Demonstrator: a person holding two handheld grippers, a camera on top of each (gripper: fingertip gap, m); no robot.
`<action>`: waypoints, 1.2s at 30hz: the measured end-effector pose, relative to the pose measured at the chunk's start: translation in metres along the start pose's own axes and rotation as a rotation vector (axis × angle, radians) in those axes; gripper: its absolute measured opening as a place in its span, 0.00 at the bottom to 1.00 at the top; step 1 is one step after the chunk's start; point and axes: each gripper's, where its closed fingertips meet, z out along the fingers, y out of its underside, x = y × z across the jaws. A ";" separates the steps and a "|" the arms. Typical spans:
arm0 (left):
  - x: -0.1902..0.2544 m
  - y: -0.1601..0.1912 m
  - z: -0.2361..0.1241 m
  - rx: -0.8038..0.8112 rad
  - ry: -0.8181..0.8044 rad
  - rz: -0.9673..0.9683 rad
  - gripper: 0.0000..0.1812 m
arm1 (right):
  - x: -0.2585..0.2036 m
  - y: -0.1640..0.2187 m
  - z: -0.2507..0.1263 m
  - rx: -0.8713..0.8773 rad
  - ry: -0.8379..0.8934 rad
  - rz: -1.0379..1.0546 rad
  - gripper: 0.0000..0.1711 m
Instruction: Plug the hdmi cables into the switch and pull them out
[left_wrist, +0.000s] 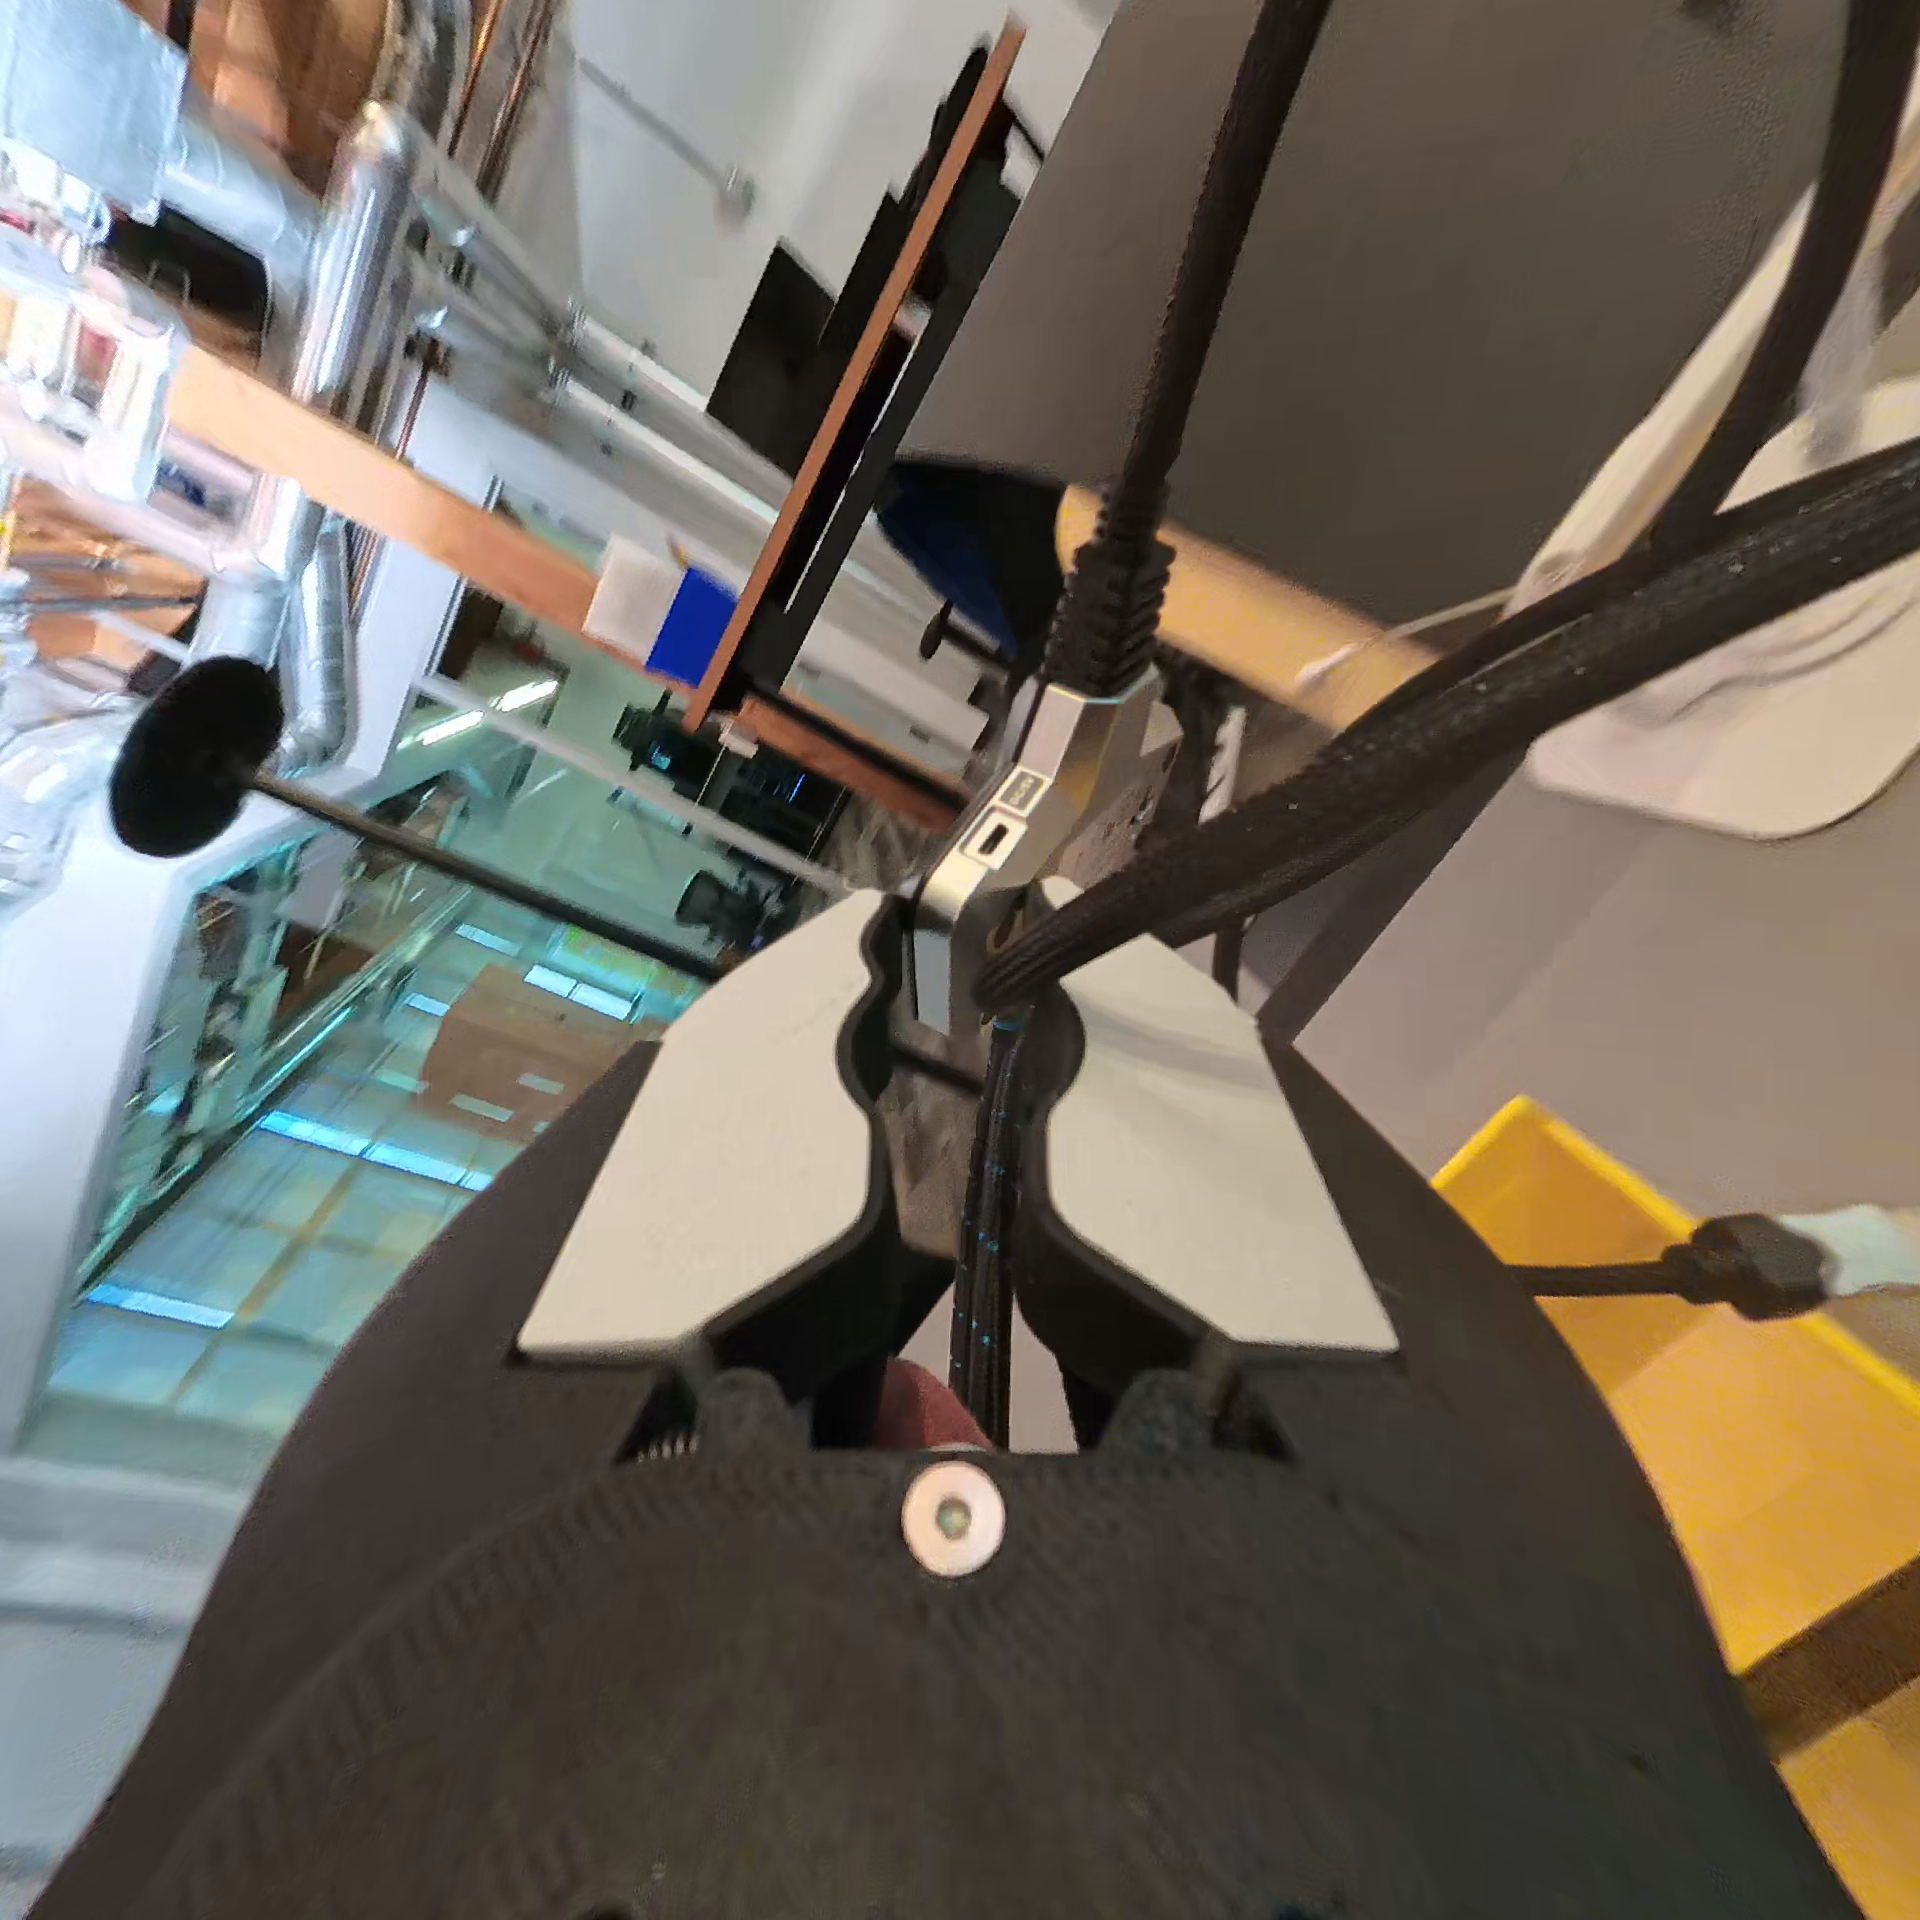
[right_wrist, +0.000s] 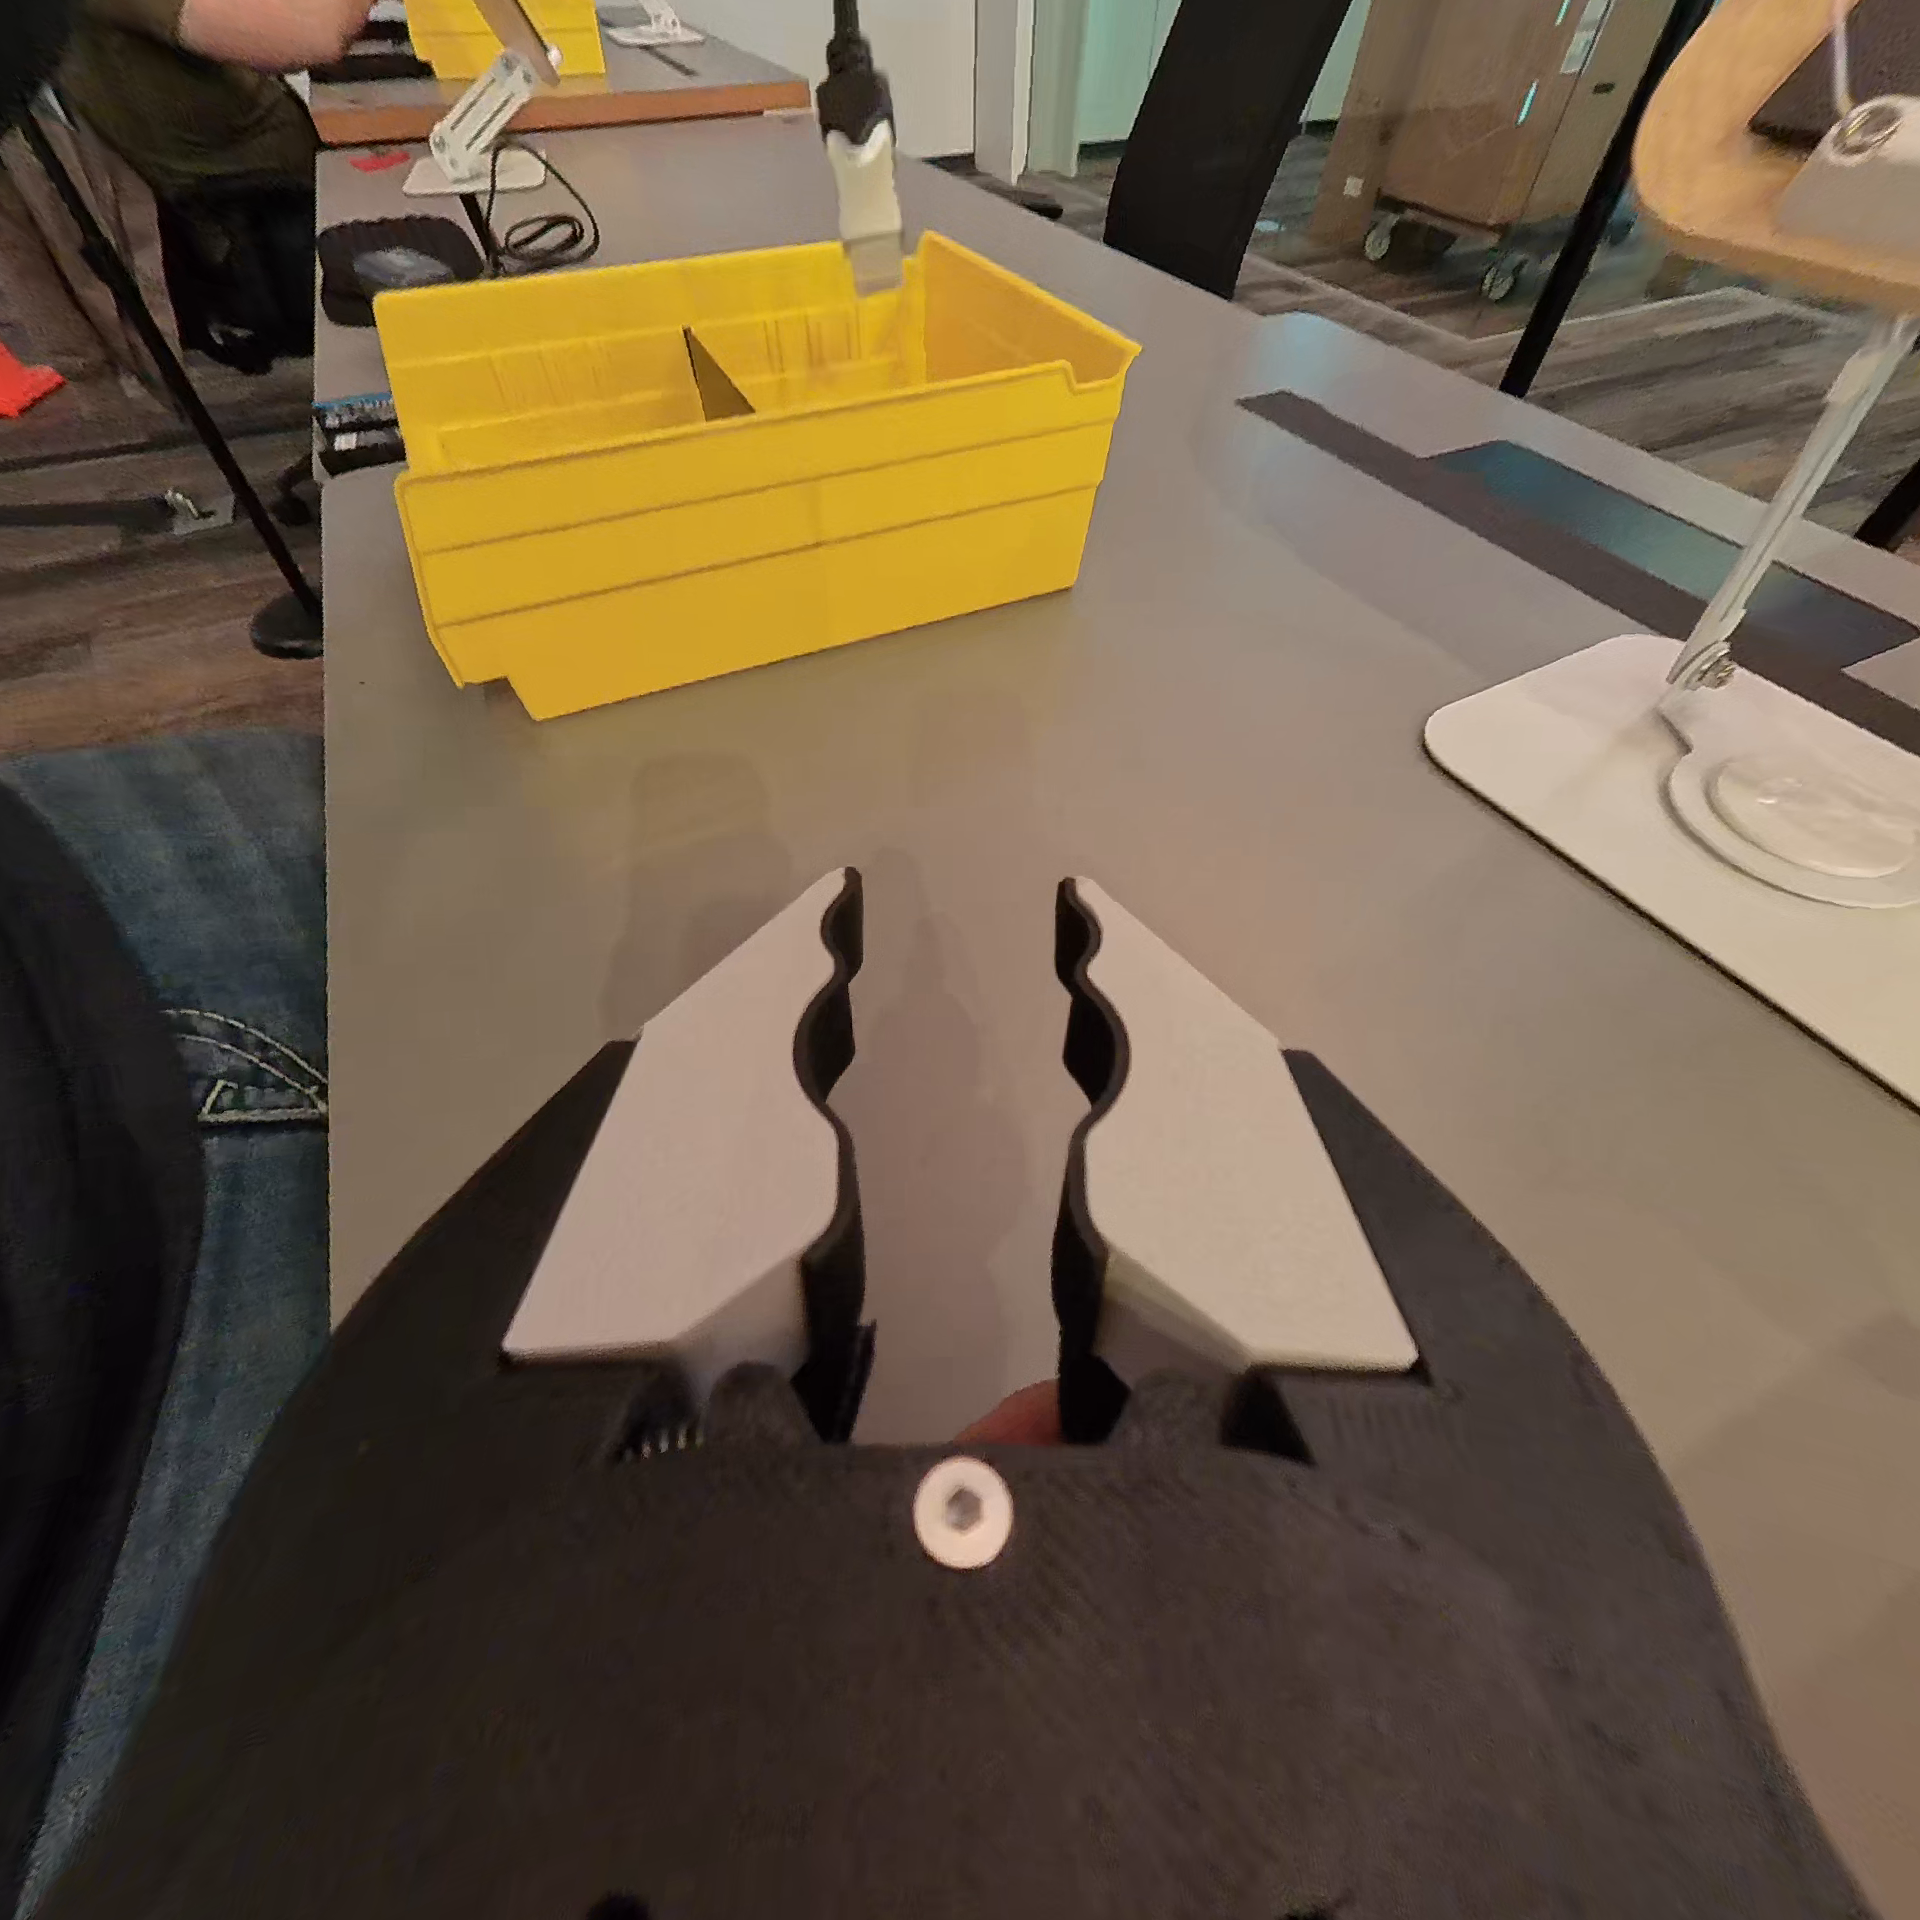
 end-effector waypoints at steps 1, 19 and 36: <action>0.007 -0.010 0.000 0.038 0.025 -0.017 0.12 | 0.001 -0.003 -0.001 0.015 0.006 0.001 0.21; 0.171 -0.097 0.004 0.557 0.691 -0.411 0.12 | 0.083 -0.092 -0.047 0.586 0.063 0.275 0.27; 0.241 -0.116 0.004 0.623 1.074 -0.635 0.12 | 0.060 -0.092 0.001 0.521 -0.004 -0.065 0.06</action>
